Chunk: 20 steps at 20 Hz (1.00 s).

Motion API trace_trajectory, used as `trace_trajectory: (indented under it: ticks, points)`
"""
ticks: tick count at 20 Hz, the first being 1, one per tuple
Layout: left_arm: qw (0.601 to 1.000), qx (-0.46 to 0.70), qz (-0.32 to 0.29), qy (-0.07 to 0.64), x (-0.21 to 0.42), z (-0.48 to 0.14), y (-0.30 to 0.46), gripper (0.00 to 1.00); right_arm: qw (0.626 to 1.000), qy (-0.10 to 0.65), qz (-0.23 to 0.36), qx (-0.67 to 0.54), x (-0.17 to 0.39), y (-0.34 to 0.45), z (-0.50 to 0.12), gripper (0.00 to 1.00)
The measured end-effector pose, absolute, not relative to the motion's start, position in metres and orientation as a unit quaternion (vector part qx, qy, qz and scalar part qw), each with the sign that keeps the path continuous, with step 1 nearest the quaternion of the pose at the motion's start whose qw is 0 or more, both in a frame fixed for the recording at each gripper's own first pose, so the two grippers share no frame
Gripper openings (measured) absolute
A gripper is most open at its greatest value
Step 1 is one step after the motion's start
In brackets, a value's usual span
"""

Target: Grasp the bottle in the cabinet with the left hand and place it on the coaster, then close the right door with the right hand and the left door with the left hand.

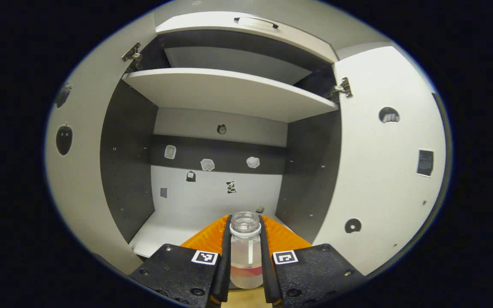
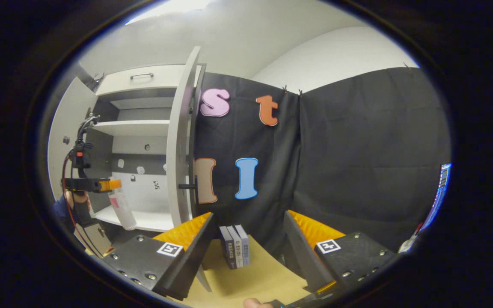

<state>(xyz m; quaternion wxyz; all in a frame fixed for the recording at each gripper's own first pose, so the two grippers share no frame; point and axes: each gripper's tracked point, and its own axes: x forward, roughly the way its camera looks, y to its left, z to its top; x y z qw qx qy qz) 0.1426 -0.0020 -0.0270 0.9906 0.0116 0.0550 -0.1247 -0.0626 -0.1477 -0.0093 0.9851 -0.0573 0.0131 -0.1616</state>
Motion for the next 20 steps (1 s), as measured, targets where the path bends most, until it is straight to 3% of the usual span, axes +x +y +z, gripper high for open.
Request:
trace_trajectory:
  ticks: [9,10,11,17,18,20]
  points:
    - [0.977,-0.015,-0.196,0.086,0.047,-0.101,-0.015,0.33,0.991,0.015,-0.116,-0.063,-0.057,-0.144,-0.012,0.98]
    - [0.976,-0.02,-0.197,0.089,0.039,-0.111,-0.014,0.33,0.992,0.013,-0.112,-0.063,-0.055,-0.145,-0.012,0.94]
    - [0.976,-0.018,-0.195,0.092,0.031,-0.122,-0.011,0.33,0.992,0.013,-0.109,-0.065,-0.053,-0.146,-0.012,0.98]
    - [0.98,-0.025,-0.145,0.137,-0.01,-0.193,0.01,0.33,0.993,0.018,-0.086,-0.076,-0.046,-0.151,-0.017,0.98]
    - [0.98,-0.03,-0.132,0.146,-0.017,-0.206,0.016,0.33,0.994,0.018,-0.081,-0.077,-0.043,-0.151,-0.018,0.94]
    - [0.98,-0.043,-0.106,0.166,-0.031,-0.231,0.026,0.33,0.994,0.017,-0.07,-0.083,-0.039,-0.15,-0.018,0.98]
